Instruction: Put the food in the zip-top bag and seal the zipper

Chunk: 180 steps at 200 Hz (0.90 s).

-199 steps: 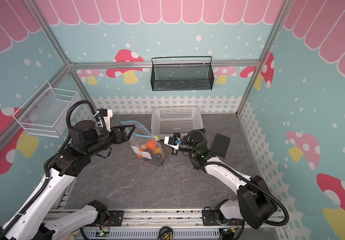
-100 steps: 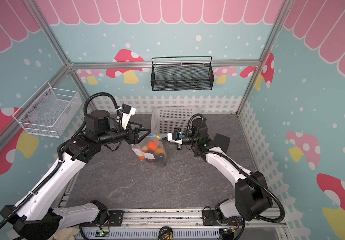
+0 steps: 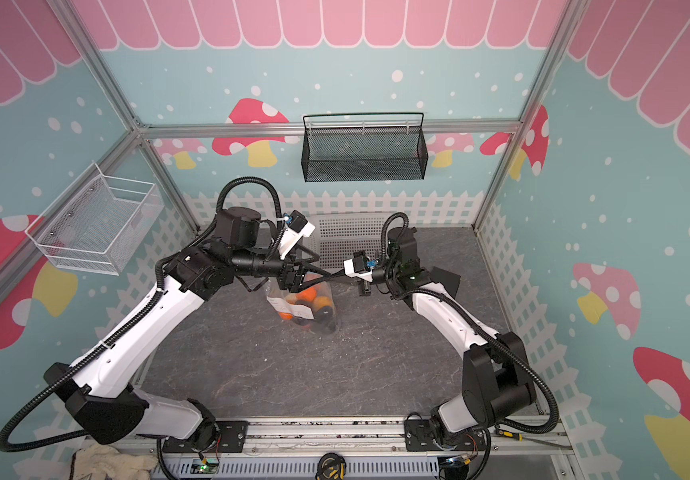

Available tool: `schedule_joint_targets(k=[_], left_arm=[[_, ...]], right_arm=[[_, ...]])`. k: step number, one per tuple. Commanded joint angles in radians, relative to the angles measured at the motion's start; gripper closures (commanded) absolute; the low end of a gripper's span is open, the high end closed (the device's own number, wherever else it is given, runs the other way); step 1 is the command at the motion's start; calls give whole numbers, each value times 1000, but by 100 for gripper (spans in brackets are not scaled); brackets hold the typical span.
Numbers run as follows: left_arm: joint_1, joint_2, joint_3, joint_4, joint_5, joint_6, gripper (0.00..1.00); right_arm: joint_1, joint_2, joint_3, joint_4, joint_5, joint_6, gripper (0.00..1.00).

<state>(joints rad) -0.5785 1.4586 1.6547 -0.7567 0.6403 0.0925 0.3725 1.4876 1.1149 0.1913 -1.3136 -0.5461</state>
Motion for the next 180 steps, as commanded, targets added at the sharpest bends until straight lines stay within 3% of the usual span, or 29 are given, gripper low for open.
schedule_joint_targets(k=[1,79,123,180], left_arm=[[-15,32,61,-49,33,69,26],[-46,103,132,-210,-15,128,31],[-59,84,111,-213,-50,120,49],[-73,87,111,-212,-131,114,82]], right_arm=[[-12,5,20,-8,-73,-39,100],[-41,-13,16,-7,-85,-34,100],[-47,-15,17,-6,-96,-32,100],[-49,-16,19,-5,-104,-25,100]])
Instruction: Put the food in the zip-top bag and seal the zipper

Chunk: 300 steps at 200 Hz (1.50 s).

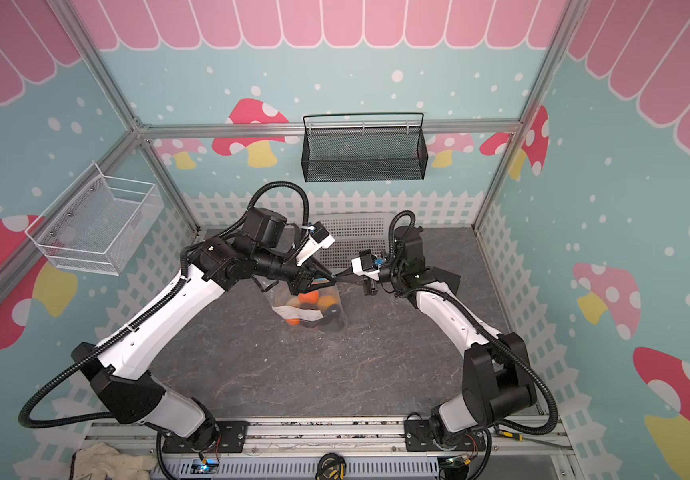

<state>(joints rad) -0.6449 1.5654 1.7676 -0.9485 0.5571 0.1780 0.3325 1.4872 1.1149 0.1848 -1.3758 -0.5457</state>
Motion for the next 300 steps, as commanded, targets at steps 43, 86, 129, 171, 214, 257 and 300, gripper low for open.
schedule_joint_targets(k=[43,86,129,171,214,257,300], left_arm=[[-7,-25,1,-21,-123,25,95],[-6,-37,-5,-21,-174,28,99],[-7,-61,-12,-20,-204,35,100],[-7,-80,-30,-21,-235,40,100],[-10,-63,-18,-5,-183,19,100],[-50,-19,43,2,-162,30,100],[-74,-16,55,1,-167,77,100]], right_arm=[[-12,-10,19,1,-44,-25,100],[-13,-10,19,2,-43,-25,100],[-16,-7,18,1,-38,-24,100],[-20,-12,16,2,-29,-24,100],[-20,-1,23,4,-45,-3,92],[-9,-6,14,6,-75,69,46],[-3,20,35,15,-78,168,61]])
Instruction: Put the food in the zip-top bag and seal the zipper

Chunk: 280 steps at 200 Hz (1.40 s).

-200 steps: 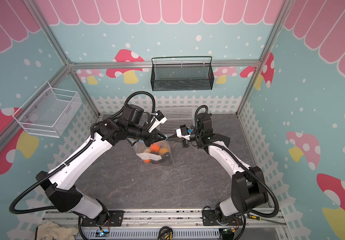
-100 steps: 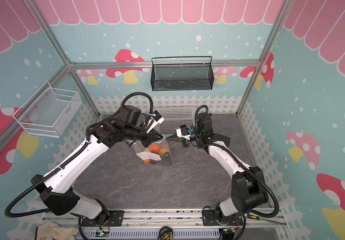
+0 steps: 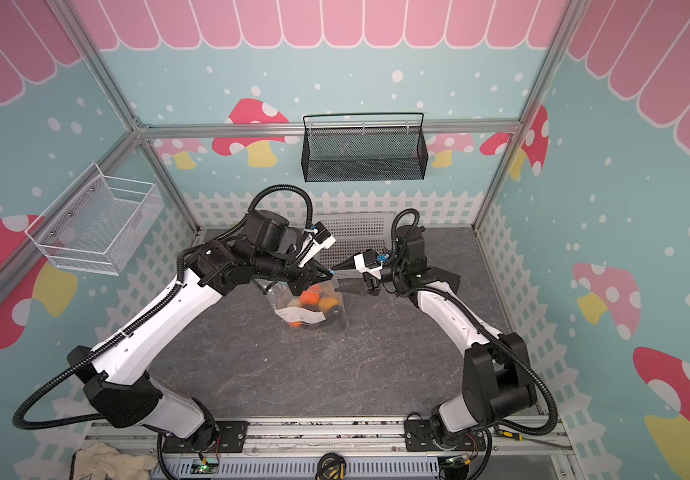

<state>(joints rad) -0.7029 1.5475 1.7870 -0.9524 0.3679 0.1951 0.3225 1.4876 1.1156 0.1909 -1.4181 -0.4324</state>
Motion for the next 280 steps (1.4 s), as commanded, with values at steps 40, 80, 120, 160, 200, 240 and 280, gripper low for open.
schedule_joint_targets(k=[40,80,120,160,200,240,280], left_arm=[[-34,0,24,6,-3,92,100],[-41,-6,14,6,-28,114,100],[-46,-13,4,-3,-82,113,79],[-47,-17,1,8,-65,96,74],[-47,-23,-15,10,-73,91,74],[-47,-32,-27,2,-71,79,74],[-48,-40,-37,0,-89,80,83]], right_arm=[[9,16,32,9,-47,41,80],[10,10,32,9,-50,32,99],[10,0,24,9,-38,29,100],[11,6,29,9,-33,33,100],[11,6,29,8,-19,33,100],[10,8,30,7,-15,29,100],[10,6,30,7,-13,27,100]])
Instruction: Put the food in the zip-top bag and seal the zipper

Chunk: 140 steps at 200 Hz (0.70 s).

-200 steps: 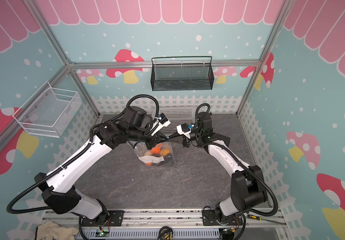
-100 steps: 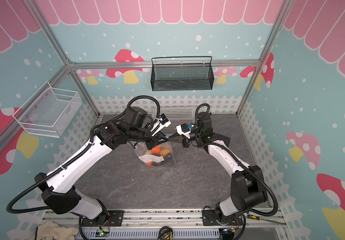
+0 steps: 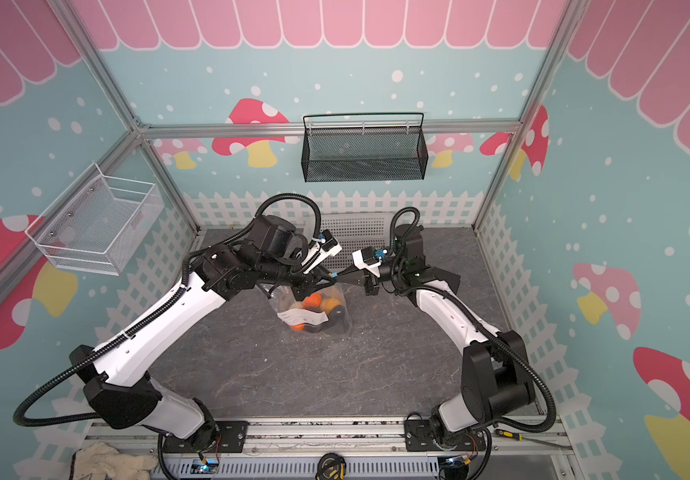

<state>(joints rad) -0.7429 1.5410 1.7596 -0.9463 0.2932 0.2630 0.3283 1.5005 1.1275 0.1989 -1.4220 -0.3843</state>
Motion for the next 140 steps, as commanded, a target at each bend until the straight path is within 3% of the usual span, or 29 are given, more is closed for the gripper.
schedule_joint_targets(k=[1,38,140], left_arm=[[-7,-33,-9,-6,-14,12,83],[-8,-42,-11,-6,-38,11,92],[-8,-59,-29,-6,-83,22,99]], right_arm=[[5,-7,18,-1,-9,-21,100],[5,-7,17,-2,-4,-22,100],[3,-14,11,-10,9,-35,100]])
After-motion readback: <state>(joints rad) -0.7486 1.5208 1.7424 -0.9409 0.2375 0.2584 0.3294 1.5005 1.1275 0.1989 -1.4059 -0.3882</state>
